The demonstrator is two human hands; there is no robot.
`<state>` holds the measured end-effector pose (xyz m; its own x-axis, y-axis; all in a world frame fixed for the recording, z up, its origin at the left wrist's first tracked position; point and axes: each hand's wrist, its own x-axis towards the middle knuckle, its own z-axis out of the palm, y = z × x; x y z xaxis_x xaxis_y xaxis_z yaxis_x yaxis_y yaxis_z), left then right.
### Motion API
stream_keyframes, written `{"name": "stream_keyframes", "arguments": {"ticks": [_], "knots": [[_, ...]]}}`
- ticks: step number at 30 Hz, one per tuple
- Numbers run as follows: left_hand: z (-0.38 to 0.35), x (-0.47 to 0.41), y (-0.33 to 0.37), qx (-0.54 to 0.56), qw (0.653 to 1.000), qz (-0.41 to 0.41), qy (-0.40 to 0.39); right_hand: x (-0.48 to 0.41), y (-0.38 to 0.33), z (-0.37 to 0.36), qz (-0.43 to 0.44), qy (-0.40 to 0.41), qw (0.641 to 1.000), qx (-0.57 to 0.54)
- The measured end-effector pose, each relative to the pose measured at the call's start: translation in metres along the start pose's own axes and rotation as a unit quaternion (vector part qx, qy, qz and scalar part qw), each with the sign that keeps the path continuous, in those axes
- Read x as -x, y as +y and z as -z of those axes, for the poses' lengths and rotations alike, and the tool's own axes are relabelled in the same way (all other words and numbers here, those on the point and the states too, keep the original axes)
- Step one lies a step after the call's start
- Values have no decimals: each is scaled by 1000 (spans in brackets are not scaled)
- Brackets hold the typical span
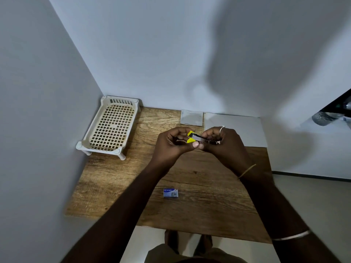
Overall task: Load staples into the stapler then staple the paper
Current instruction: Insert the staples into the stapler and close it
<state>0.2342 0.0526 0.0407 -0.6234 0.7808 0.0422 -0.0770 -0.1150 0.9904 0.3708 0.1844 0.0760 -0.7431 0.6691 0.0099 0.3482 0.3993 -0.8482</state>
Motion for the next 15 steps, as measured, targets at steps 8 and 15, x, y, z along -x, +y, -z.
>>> {"name": "stream_keyframes", "arguments": {"ticks": [8,15], "knots": [[12,-4,-16,-114,991,12,-74,0,22,-16,32,25,990,132],[27,-10,-51,-448,883,-65,-123,6,64,-45,38,-2,965,261]]}}
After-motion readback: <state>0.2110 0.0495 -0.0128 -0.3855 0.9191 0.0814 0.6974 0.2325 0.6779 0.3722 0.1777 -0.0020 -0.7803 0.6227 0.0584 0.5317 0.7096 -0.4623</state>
